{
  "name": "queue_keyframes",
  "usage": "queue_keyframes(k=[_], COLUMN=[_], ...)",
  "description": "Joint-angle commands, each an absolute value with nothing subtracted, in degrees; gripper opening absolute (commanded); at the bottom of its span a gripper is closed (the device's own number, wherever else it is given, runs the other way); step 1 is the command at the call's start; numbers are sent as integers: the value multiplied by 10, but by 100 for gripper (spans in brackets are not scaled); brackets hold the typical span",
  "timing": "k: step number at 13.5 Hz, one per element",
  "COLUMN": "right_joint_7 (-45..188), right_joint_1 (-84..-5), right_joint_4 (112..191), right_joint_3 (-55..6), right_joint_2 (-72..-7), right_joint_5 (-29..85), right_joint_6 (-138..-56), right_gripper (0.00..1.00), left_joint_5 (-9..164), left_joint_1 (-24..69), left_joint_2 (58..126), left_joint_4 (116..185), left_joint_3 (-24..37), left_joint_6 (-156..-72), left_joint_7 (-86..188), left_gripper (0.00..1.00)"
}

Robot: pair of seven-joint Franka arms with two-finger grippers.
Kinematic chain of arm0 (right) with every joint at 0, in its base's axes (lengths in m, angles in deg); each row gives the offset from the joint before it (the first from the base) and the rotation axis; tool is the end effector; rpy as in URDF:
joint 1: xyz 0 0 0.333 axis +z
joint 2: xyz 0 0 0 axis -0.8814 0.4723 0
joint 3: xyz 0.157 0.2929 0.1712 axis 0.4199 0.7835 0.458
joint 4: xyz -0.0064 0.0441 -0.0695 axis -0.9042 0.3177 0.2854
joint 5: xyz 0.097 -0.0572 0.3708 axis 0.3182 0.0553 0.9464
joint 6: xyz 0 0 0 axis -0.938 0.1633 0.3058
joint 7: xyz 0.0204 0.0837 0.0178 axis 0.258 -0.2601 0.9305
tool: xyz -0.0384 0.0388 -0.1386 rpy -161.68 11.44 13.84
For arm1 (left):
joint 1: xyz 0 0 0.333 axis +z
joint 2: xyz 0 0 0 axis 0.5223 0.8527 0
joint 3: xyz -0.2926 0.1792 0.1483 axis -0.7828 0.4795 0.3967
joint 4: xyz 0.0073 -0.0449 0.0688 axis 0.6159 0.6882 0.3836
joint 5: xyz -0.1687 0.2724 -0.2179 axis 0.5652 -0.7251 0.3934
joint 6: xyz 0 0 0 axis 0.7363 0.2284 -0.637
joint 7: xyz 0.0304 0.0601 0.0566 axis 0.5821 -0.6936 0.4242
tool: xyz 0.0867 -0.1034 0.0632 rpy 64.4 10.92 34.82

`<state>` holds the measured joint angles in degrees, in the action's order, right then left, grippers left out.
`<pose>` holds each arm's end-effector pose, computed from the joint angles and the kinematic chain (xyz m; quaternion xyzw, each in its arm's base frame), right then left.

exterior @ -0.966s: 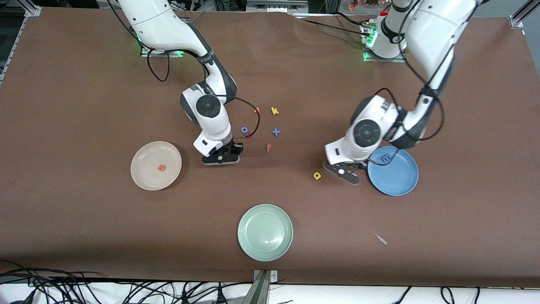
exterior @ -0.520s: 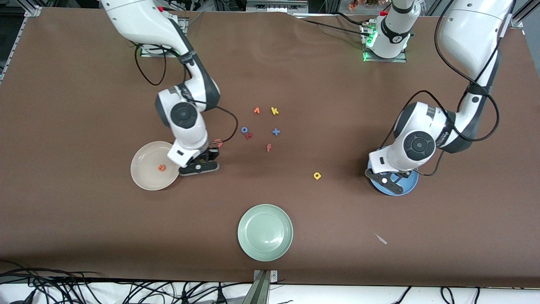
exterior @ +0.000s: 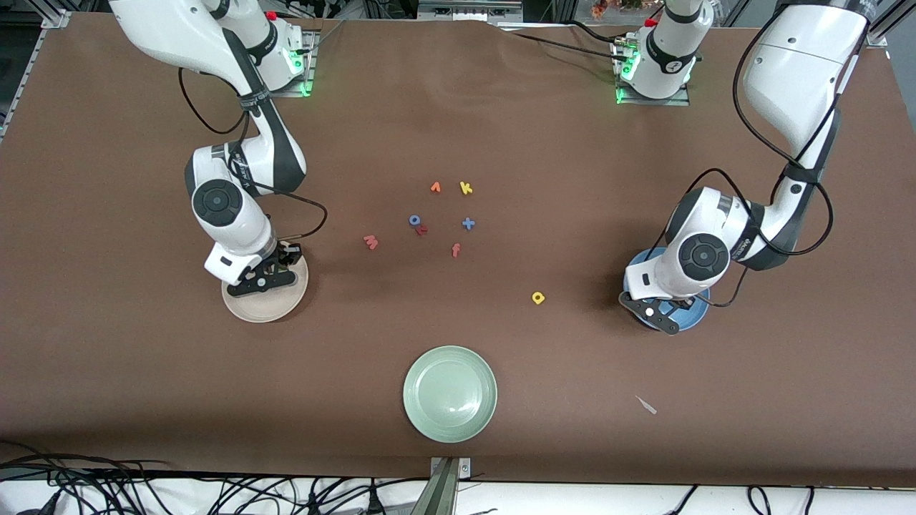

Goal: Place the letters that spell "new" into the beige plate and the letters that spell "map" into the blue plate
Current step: 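Place the P on the blue plate and the u on the beige plate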

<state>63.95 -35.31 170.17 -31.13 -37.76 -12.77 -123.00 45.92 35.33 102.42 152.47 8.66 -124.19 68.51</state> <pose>0.5942 0.1514 0.2407 0.9884 0.1371 0.0022 0.0653 0.6588 -0.1011 0.2145 -0.9460 0.3092 0.0727 0.0653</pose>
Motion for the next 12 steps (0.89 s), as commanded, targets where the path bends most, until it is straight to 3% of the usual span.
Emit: queue_keyframes(k=[1,7,10,12], right_joint_7=[638,480,483,491], right_joint_1=[-349,-346,-344,-344], right_joint_4=[1734,1712,1718,1726], right_joint_3=[-307,-213,-175,-148], right_joint_2=[-402,-400,-402,-408], right_joint_5=[-102,-87,-92,-97], right_joint_6=[-1250,-1244,-1262,-1279], right_gripper=[75,79,94,94], left_joint_5=[450,594,604,596], left_joint_1=[356,345,305,275], left_joint_2=[1018,1001,1006,1022], left_joint_4=[1525,1488,1462,1440], left_joint_3=[77,66,67,68], left_joint_6=[-1243,-1233,-1228,-1228], left_joint_7=[677,652,529,454], left_gripper=[91,83,83,84])
